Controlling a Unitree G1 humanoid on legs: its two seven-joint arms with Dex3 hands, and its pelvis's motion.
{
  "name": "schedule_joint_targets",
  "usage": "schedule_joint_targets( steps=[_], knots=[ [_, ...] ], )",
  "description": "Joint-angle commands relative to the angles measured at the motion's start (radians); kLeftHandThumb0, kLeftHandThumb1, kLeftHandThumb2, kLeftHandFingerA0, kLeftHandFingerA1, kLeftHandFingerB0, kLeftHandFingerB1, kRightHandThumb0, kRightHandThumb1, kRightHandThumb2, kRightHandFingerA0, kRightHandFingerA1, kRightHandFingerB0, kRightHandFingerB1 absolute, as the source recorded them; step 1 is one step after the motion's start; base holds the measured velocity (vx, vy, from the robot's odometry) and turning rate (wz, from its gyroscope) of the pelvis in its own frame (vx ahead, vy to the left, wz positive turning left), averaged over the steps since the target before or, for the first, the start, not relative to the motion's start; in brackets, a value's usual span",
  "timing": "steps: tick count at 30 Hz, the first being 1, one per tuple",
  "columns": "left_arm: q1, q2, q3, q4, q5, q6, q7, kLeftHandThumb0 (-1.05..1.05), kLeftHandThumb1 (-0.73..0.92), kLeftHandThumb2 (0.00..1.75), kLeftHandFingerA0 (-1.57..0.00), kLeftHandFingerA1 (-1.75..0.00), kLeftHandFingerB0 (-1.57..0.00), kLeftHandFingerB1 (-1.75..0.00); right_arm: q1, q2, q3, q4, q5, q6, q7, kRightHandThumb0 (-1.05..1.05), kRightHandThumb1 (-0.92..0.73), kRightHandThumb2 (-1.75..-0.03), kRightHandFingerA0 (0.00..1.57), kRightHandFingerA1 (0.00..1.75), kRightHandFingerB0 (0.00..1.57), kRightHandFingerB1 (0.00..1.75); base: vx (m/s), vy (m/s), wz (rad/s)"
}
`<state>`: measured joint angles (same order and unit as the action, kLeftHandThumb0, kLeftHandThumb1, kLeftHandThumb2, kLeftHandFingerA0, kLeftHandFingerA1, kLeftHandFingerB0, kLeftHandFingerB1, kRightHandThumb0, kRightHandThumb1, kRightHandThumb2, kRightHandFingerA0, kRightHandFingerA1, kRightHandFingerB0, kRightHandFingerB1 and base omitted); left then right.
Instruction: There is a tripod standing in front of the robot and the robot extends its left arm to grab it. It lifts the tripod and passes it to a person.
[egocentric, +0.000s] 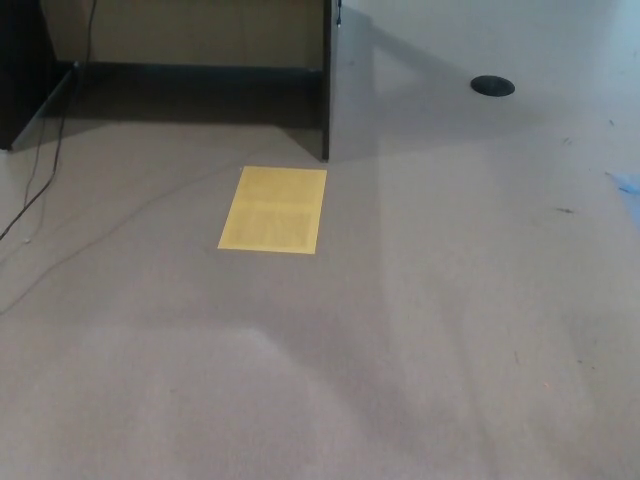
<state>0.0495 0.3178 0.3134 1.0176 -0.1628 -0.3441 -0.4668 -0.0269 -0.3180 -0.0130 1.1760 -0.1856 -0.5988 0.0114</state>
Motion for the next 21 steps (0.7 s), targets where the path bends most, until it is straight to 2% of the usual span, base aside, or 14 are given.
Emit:
schedule_joint_targets(
  steps=[1, 4, 6, 7, 8, 9, 10, 13, 14, 15, 16, 17, 20, 21],
  knots=[
    [-0.001, 0.035, -0.028, 0.052, 0.055, -0.141, 0.056, -0.23, 0.39, 0.55, -0.07, -0.24, -0.07, -0.22, 0.026, -0.014, -0.004, 0.001, 0.010, -0.002, 0.002, -0.71, -0.77, -0.64, 0.46, 0.36, 0.35, 0.32, 0.00, 0.000, 0.00],
    [0.002, 0.043, -0.049, 0.064, 0.066, -0.167, 0.063, -0.27, 0.38, 0.56, -0.07, -0.24, -0.07, -0.23, 0.029, -0.018, 0.002, 0.001, 0.001, -0.010, -0.007, -0.72, -0.77, -0.64, 0.47, 0.36, 0.36, 0.33, 0.00, 0.000, 0.00],
    [0.010, 0.037, -0.055, 0.079, 0.065, -0.174, 0.066, -0.21, 0.25, 0.70, 0.00, -0.39, 0.00, -0.38, 0.045, -0.025, 0.005, -0.003, -0.003, -0.009, -0.008, -0.73, -0.78, -0.64, 0.47, 0.36, 0.35, 0.32, 0.00, 0.000, 0.00],
    [0.009, 0.037, -0.057, 0.081, 0.064, -0.177, 0.067, -0.25, 0.38, 0.55, -0.08, -0.25, -0.09, -0.24, 0.046, -0.026, 0.007, -0.006, -0.005, -0.003, -0.011, -0.74, -0.78, -0.64, 0.46, 0.36, 0.35, 0.32, 0.00, 0.000, 0.00],
    [0.009, 0.038, -0.059, 0.084, 0.064, -0.180, 0.069, -0.25, 0.38, 0.55, -0.08, -0.25, -0.09, -0.24, 0.046, -0.027, 0.010, -0.009, -0.008, 0.005, -0.015, -0.74, -0.78, -0.64, 0.46, 0.36, 0.35, 0.32, 0.00, 0.000, 0.00],
    [0.024, 0.039, -0.065, 0.084, 0.071, -0.193, 0.076, -0.23, 0.25, 0.69, 0.00, -0.39, 0.00, -0.38, 0.057, -0.026, 0.010, -0.010, -0.008, 0.001, -0.014, -0.73, -0.78, -0.64, 0.46, 0.36, 0.35, 0.33, 0.00, 0.000, 0.00],
    [0.029, 0.037, -0.064, 0.087, 0.064, -0.194, 0.068, -0.28, 0.37, 0.57, -0.09, -0.26, -0.09, -0.23, 0.064, -0.027, 0.011, -0.009, -0.007, 0.002, -0.013, -0.72, -0.77, -0.64, 0.46, 0.36, 0.35, 0.33, 0.00, 0.000, 0.00],
    [0.032, 0.036, -0.071, 0.090, 0.064, -0.196, 0.072, -0.23, 0.41, 0.52, -0.07, -0.27, -0.07, -0.26, 0.066, -0.032, 0.018, -0.007, -0.012, 0.025, -0.001, -0.73, -0.78, -0.64, 0.44, 0.35, 0.34, 0.32, 0.00, 0.000, 0.00],
    [0.033, 0.035, -0.072, 0.088, 0.061, -0.193, 0.073, -0.26, 0.39, 0.56, -0.10, -0.25, -0.08, -0.23, 0.066, -0.033, 0.019, -0.005, -0.011, 0.023, 0.003, -0.73, -0.78, -0.64, 0.45, 0.35, 0.34, 0.32, 0.00, 0.000, 0.00],
    [0.033, 0.036, -0.076, 0.089, 0.064, -0.194, 0.075, -0.23, 0.26, 0.71, 0.00, -0.40, 0.00, -0.38, 0.068, -0.033, 0.018, -0.004, -0.008, 0.022, 0.007, -0.74, -0.78, -0.64, 0.45, 0.35, 0.34, 0.32, 0.00, 0.000, 0.00],
    [0.034, 0.037, -0.078, 0.089, 0.065, -0.194, 0.076, -0.23, 0.26, 0.71, 0.00, -0.40, 0.00, -0.38, 0.069, -0.033, 0.018, -0.004, -0.006, 0.022, 0.008, -0.74, -0.78, -0.64, 0.45, 0.35, 0.34, 0.32, 0.00, 0.000, 0.00],
    [0.031, 0.036, -0.078, 0.093, 0.061, -0.194, 0.074, -0.27, 0.39, 0.56, -0.08, -0.26, -0.08, -0.23, 0.068, -0.032, 0.016, -0.003, -0.002, 0.020, 0.012, -0.73, -0.77, -0.64, 0.46, 0.36, 0.34, 0.32, 0.00, 0.000, 0.00],
    [0.032, 0.038, -0.082, 0.096, 0.064, -0.205, 0.076, -0.28, 0.39, 0.56, -0.09, -0.26, -0.08, -0.22, 0.071, -0.034, 0.019, -0.008, -0.003, 0.024, 0.013, -0.73, -0.77, -0.64, 0.44, 0.35, 0.34, 0.32, 0.00, 0.000, 0.00],
    [0.030, 0.038, -0.084, 0.099, 0.064, -0.204, 0.079, -0.22, 0.26, 0.71, 0.00, -0.40, 0.00, -0.38, 0.070, -0.035, 0.023, -0.006, -0.009, 0.021, 0.005, -0.72, -0.77, -0.64, 0.45, 0.36, 0.35, 0.33, 0.00, 0.000, 0.00]
  ],
)
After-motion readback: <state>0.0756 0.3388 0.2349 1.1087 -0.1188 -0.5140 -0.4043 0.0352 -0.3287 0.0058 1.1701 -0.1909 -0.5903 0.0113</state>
